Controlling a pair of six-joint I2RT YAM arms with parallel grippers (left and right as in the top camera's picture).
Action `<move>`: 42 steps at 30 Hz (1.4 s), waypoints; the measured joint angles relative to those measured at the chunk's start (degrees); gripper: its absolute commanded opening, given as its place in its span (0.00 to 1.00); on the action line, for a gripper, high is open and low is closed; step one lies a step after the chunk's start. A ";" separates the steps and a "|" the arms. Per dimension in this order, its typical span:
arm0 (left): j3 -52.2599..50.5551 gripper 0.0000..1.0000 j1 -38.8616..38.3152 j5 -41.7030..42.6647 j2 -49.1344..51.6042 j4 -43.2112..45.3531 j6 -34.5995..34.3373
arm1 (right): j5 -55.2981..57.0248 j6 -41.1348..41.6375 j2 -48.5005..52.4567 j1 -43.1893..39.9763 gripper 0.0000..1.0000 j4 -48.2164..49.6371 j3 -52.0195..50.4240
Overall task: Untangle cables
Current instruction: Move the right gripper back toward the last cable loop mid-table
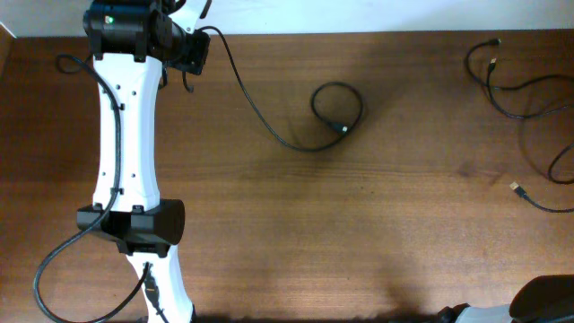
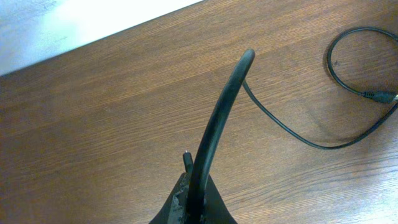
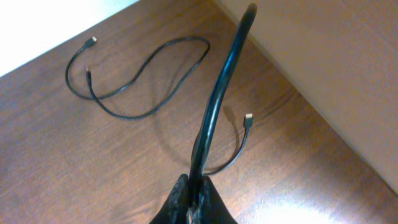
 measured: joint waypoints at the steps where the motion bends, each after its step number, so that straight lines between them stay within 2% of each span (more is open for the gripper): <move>1: 0.00 0.00 0.00 0.00 0.00 0.00 0.00 | 0.00 0.00 0.33 0.11 0.04 0.57 0.00; 10: 0.00 0.00 0.00 0.00 0.00 -0.04 0.00 | 0.00 -0.22 5.27 0.37 0.04 2.80 -0.68; 19: 0.00 0.00 0.00 0.00 0.02 -0.24 -0.02 | -0.81 -0.26 6.69 0.39 0.04 8.85 -8.35; 42: 0.00 0.00 -0.17 0.00 0.00 -0.24 -0.02 | 1.31 -2.14 7.78 0.37 0.04 13.18 -8.46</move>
